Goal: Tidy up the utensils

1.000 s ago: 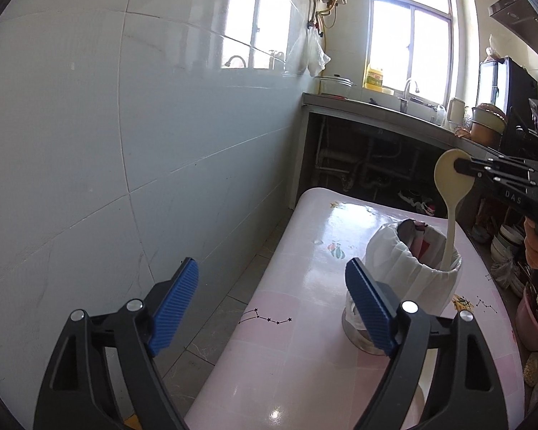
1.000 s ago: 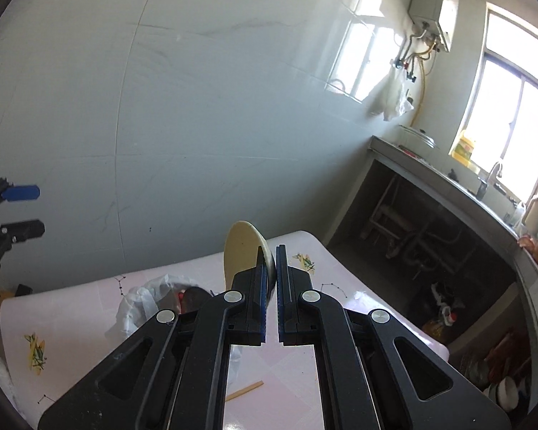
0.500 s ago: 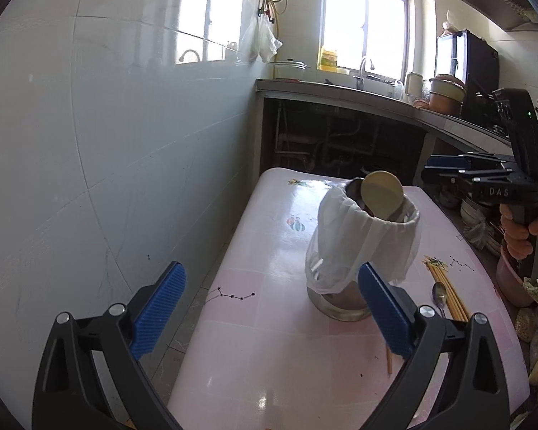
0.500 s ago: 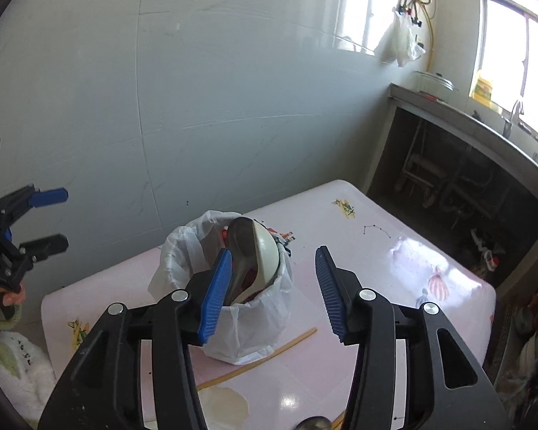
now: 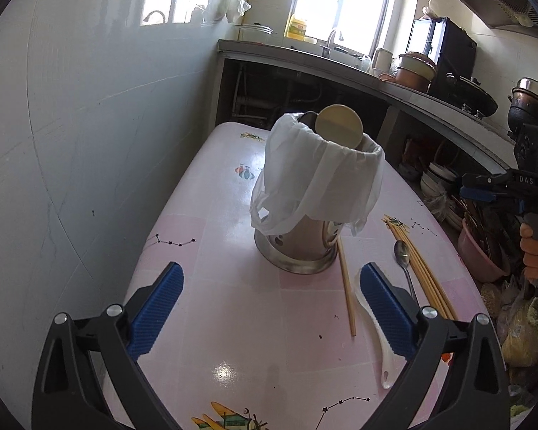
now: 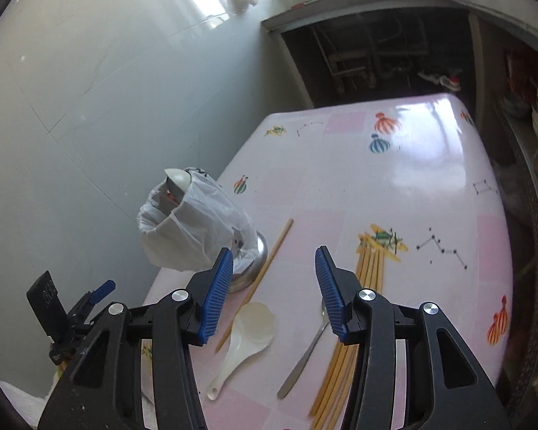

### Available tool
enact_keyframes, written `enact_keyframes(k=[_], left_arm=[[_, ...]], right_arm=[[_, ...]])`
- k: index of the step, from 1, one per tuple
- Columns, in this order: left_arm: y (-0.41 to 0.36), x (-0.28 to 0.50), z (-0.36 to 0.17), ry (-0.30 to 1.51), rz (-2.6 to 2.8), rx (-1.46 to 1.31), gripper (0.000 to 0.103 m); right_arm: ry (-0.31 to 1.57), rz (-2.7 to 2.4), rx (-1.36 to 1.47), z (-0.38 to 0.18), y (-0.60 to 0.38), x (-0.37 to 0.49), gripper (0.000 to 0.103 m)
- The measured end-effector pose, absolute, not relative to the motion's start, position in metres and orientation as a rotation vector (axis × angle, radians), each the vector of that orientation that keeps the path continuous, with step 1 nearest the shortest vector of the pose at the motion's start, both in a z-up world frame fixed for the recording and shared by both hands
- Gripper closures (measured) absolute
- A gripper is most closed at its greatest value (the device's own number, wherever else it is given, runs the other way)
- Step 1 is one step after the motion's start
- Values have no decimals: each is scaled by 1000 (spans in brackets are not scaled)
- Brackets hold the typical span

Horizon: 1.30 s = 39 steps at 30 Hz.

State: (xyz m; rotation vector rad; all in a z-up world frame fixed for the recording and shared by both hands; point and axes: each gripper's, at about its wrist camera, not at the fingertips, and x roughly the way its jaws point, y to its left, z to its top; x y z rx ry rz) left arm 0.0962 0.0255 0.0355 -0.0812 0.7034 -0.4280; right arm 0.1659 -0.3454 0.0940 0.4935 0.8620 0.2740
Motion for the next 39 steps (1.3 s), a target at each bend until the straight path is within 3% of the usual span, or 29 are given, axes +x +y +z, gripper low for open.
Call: enact_keyframes(k=[10,19,34,39], left_arm=[[2,92,9,860,-602,-130,6],[-30,91,12,828,-681,-58,6],[-96,83,9,641,-616,296,6],[-112,86,2,641,-660,350,18]], right_arm=[[956,222,390,36,-326,154,66],[952,296,296,30,-333,166,66],[1010,475,19,2,-323,231,68],[1037,489,30,-11,-330,242,68]])
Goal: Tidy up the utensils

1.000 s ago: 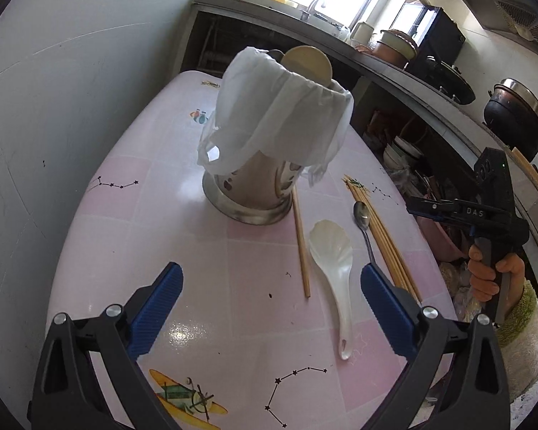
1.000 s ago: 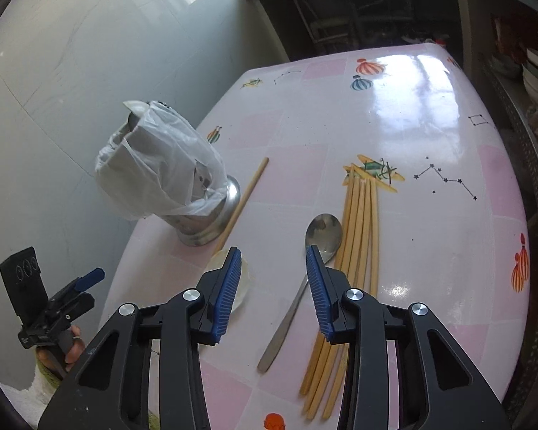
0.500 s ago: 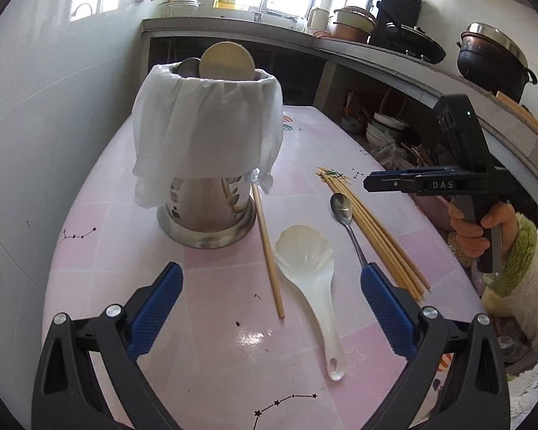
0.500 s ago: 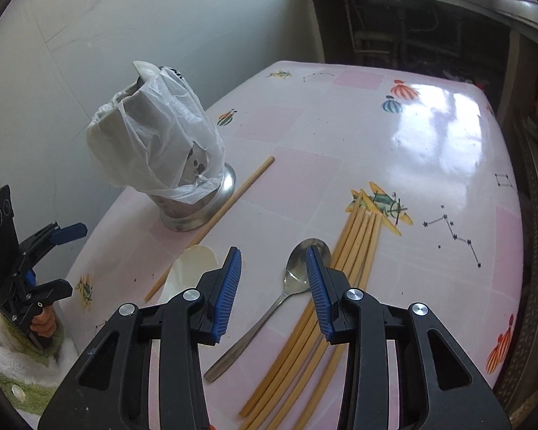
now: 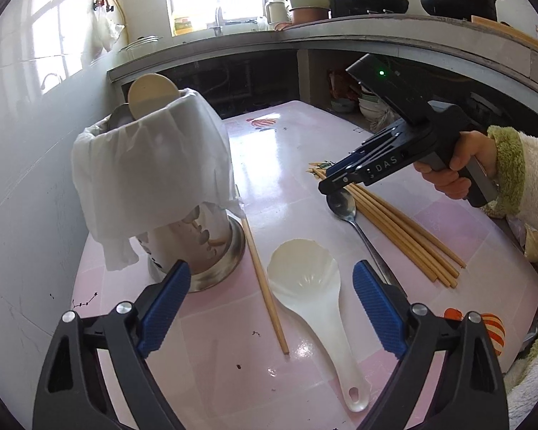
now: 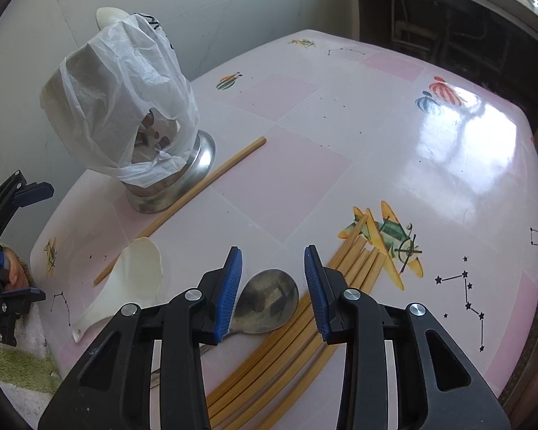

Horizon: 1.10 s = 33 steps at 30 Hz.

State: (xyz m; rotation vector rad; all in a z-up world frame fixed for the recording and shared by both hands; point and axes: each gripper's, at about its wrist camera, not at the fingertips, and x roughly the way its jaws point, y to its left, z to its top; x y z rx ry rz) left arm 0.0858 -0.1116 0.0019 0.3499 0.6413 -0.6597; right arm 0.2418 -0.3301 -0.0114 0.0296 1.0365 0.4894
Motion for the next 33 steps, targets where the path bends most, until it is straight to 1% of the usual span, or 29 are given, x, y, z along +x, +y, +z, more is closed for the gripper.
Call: enact_keyframes(k=[1,3,4,6,7,12,14,15,16,23,28,29,30,33], left_arm=[[-115,87,0,643,-668,361,21],[-120,88,-5,652,-682,388,30],[-123,89,-6,654,-687,396,32],[-126,91,-8,663,-698,396,40],[-127,92,-9,670,-703,392,41],[-127,97,-12,697,-708,391,57],[-127,99,-11,698,-707,383,58],[-127,98,-11,699,-707,378,59],[-127,98,-11,699,-706,376,60],[-125,96,-13,698,-709,368,61],[-125,98,-13,683,-705,371,61],[-126,100,-13,678,-702,373,62],[-126,102,-12,674,-702,371,67],[-131,113,-12,681,-722,354,68]], right_arm=[[1039,490,36,-13,-332,243,68],[1047,496,54,-17,-335,244,68],[1052,500,63,-20,-337,244,68],[1049,510,81,-23,-340,244,69],[1053,517,94,-23,-341,244,69],[1063,538,87,-26,-338,236,79],[1067,541,87,-27,-336,232,85],[1071,544,93,-28,-335,231,92],[1070,544,97,-28,-334,229,94],[1037,488,10,-21,-317,205,97],[1015,482,28,-14,-315,187,99],[1010,482,36,-13,-315,184,99],[1004,480,44,-12,-316,180,99],[994,477,71,-10,-317,174,100]])
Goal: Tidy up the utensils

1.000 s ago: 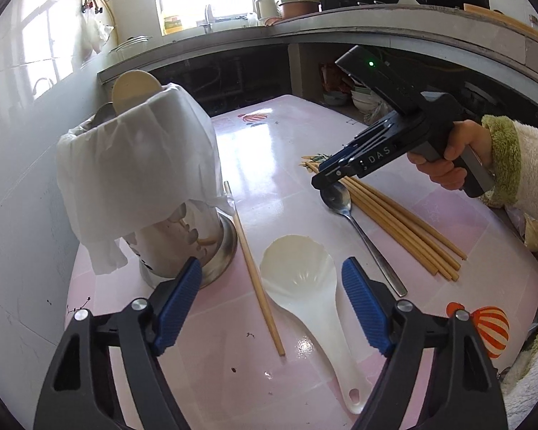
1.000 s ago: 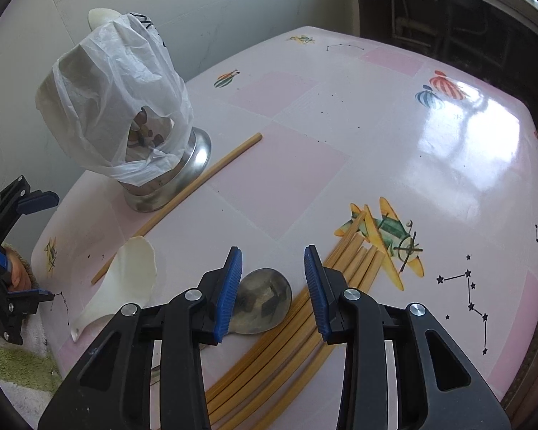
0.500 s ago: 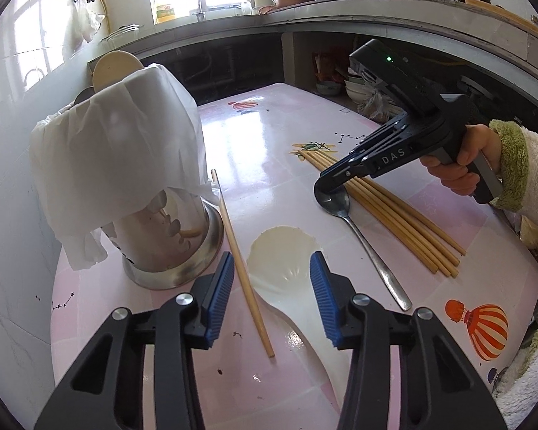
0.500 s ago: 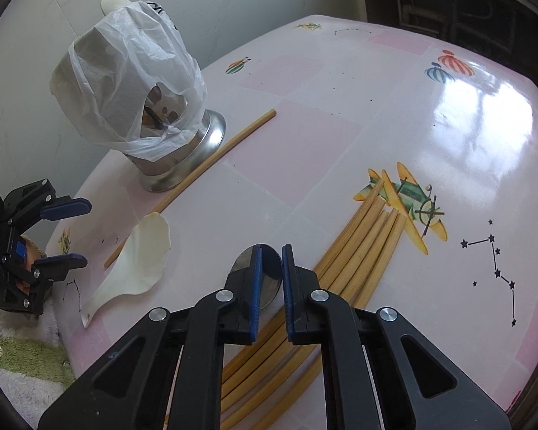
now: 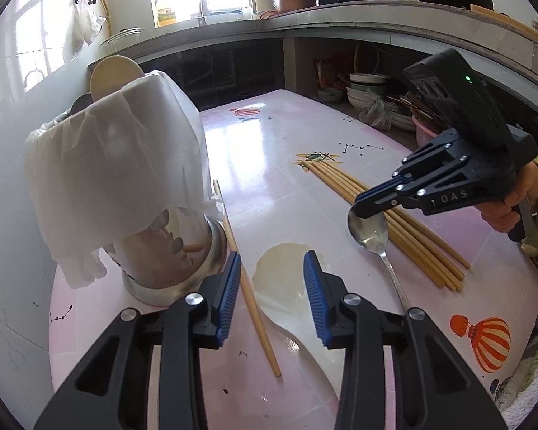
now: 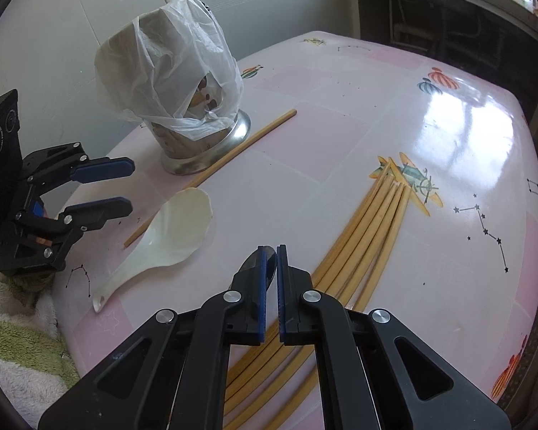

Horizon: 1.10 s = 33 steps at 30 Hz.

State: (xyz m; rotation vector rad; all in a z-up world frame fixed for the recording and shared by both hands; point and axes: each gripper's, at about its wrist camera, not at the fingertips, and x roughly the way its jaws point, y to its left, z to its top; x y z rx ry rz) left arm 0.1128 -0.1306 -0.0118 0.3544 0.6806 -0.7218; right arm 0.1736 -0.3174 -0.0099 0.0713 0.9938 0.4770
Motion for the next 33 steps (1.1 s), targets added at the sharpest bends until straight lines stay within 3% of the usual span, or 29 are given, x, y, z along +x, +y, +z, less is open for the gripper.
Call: enact_keyframes(k=[21,33], left_arm=[[-169,153,-29,890,-886,471,67],[-156,150,-32,964,-912,410,68]], right_arm=[[1043,497,169,-27,-325,174,99],[1056,562,378,-30,-342,179,96]])
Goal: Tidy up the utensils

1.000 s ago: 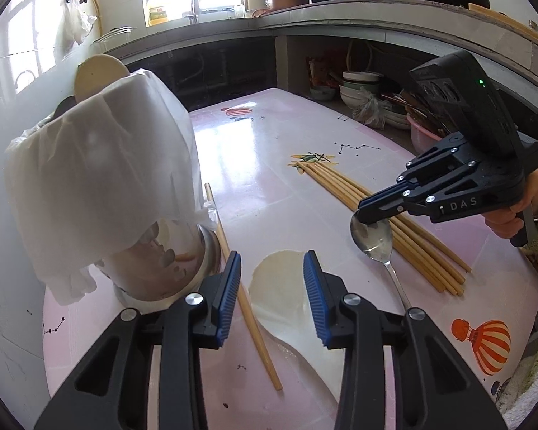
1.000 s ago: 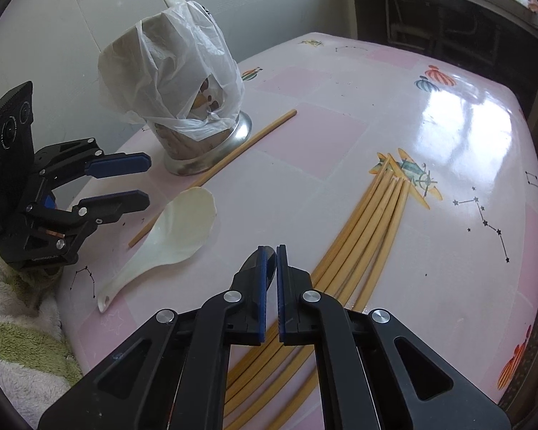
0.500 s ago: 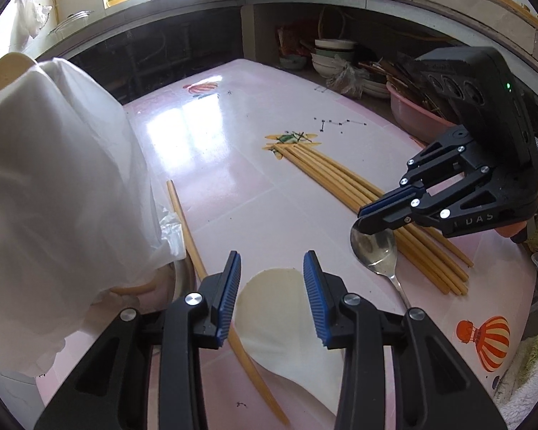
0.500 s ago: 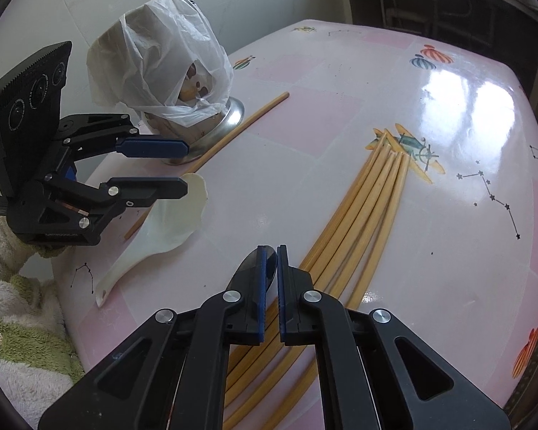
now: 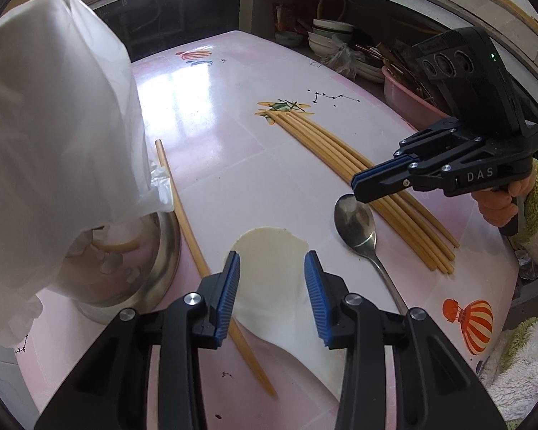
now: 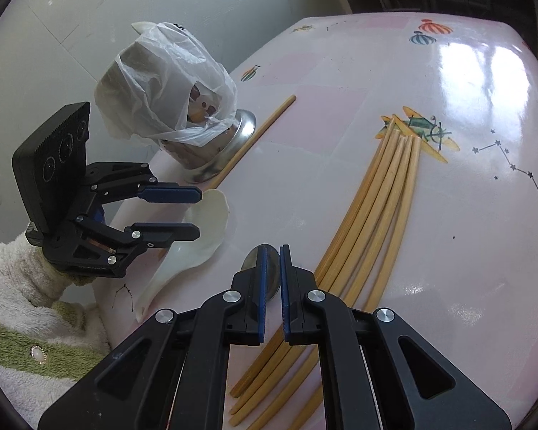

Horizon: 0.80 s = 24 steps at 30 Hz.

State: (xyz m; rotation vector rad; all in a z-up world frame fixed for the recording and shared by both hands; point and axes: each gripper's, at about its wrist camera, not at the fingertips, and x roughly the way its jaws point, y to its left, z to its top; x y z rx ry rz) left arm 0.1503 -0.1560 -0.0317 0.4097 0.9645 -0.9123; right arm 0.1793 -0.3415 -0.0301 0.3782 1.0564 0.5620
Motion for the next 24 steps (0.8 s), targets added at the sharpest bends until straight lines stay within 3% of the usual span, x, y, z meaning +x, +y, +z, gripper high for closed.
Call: enact_keyframes(k=[5,6,7,14,24], left_arm=[[-157,150,-36,987,-892,414,85],[-157,150,-38,999,-889,412,88],[-158,151,-40,1012,-885,411,89],[-157,153,-45,1046,-862,373,103],[-137,146,-31,1004,-845,273,103]], right_arm=[[1067,562,429,-31,-344,180,91],[1064,560,432,-30,-344,180,86],[1060,556,435,-29,-344,179,80],[1058,533,435,-26,-340,176,71],[1045,490,506,-26,-341,165,67]])
